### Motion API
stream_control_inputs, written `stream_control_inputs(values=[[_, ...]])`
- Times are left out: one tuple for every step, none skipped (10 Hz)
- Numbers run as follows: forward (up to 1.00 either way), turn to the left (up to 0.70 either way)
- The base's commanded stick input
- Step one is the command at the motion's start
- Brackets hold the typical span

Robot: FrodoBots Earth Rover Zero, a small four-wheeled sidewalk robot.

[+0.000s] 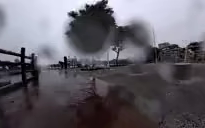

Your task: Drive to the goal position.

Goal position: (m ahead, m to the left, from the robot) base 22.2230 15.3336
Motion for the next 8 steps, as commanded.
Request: stream_control_inputs(values=[[1.0, 0.0], [1.0, 0.16], [1.0, 0.32], [1.0, 0.4], [1.0, 0.4], [1.0, 0.4], [1.0, 0.4], [1.0, 0.4]])
